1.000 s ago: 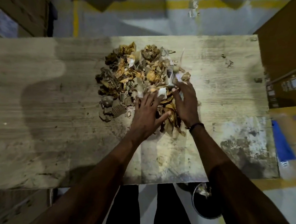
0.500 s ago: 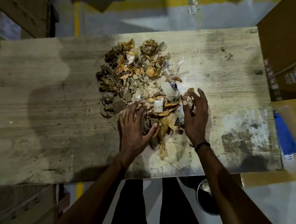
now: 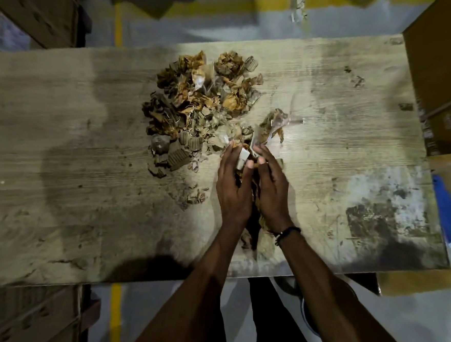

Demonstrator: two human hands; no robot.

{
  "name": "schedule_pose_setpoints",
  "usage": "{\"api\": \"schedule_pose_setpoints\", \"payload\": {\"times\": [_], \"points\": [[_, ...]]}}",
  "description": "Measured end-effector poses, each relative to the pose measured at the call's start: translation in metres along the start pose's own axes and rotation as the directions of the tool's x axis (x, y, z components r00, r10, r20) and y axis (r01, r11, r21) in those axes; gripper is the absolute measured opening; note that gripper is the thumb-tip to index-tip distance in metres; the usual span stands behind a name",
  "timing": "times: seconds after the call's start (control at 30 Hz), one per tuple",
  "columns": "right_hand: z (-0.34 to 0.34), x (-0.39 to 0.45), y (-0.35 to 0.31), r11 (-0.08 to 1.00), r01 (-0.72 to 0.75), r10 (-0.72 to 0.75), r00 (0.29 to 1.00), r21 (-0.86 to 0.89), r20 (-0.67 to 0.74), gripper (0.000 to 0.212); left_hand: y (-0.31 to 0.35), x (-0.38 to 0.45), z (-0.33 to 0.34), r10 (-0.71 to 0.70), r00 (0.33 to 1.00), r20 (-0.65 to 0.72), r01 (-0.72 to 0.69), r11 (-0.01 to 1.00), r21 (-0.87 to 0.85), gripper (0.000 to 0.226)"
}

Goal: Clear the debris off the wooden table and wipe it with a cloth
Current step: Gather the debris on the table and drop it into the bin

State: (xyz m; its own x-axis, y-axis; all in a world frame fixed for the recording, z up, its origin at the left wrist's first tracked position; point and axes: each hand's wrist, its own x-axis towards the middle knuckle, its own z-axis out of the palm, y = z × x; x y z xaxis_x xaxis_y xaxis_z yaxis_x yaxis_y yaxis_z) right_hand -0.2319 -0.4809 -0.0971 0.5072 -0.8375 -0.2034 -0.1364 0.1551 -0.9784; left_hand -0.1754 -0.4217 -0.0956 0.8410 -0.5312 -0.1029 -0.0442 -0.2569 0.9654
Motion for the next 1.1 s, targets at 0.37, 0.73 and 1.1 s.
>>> {"api": "schedule_pose_setpoints", "payload": {"times": [0.37, 0.73, 1.1], "points": [[0.030, -0.019, -0.039, 0.913, -0.157, 0.193, 0.979, 0.376, -0.060, 0.023, 0.044, -0.002, -0.013, -0.339, 0.937, -0.082, 0.257, 0.830, -0.495, 0.020], [0.025, -0.047, -0.120, 0.950, -0.008, 0.021, 0.999, 0.313, -0.038, 0.016, 0.126, -0.020, -0.040, -0.378, 0.919, -0.112, 0.218, 0.723, -0.655, 0.013], [0.029, -0.074, -0.201, 0.930, 0.041, -0.006, 0.995, 0.366, -0.096, 0.010, 0.208, -0.038, -0.067, -0.379, 0.922, -0.073, 0.201, 0.634, -0.747, 0.021]]}}
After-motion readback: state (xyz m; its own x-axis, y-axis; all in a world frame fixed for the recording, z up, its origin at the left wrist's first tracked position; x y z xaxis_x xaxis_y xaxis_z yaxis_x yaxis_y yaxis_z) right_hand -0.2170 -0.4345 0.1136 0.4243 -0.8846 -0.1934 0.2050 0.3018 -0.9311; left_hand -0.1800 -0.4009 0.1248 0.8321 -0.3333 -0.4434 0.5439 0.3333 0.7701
